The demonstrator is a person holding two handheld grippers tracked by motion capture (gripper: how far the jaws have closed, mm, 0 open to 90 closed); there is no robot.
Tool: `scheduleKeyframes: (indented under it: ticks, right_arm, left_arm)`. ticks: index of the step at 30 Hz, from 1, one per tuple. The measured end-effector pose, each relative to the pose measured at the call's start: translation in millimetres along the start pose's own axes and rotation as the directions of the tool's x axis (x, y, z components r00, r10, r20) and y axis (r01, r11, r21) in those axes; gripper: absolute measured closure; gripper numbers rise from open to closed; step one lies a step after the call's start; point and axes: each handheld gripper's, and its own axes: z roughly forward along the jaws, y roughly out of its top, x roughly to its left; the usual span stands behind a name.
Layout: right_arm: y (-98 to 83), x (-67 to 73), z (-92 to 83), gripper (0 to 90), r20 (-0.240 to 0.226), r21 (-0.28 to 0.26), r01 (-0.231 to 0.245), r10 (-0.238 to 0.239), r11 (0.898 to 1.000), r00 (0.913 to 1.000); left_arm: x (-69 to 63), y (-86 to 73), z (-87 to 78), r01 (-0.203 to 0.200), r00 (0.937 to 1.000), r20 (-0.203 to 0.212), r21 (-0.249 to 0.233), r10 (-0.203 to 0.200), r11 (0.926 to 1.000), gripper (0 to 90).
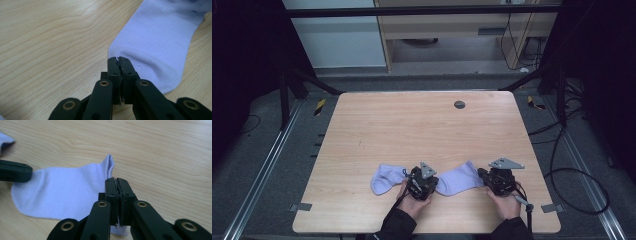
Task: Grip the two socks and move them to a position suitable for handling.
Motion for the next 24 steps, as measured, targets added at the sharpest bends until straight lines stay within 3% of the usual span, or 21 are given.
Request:
scheduleKeyframes:
  ticks: [5,6,11,18,24]
  right_arm:
    - [-0.5,-7.2,3.9,77.2,0.049,0.0,0.038,-0.037,0.999,0.9981]
    - [-0.3,-8.3,2.1,76.0,0.055,-0.009,0.038,-0.038,0.999,0.9978]
    - [-0.1,-13.6,-3.8,71.6,0.05,-0.027,0.028,-0.027,0.999,0.9984]
    - [-8.2,-18.6,7.5,64.0,0.039,0.063,0.027,-0.03,0.998,0.9988]
    - [-10.1,-23.2,18.5,68.1,0.027,0.08,0.027,-0.029,0.996,0.9992]
  left_arm:
    - [2.0,0.8,-2.3,0.01,0.9999,0.008,-0.01,-0.01,0.9999,79.4]
    - [3.3,1.5,-5.8,0.025,0.9996,0.012,-0.03,-0.025,0.9992,76.5]
    - [4.5,2.0,-12.6,0.026,0.9997,0.002,-0.035,-0.026,0.999,69.8]
    - [2.5,-1.4,-9.2,0.04,0.9992,-0.003,0.0,-0.04,0.9992,71.0]
    - [0.3,-3.4,-5.7,0.042,0.9991,-0.004,0.013,-0.042,0.999,76.8]
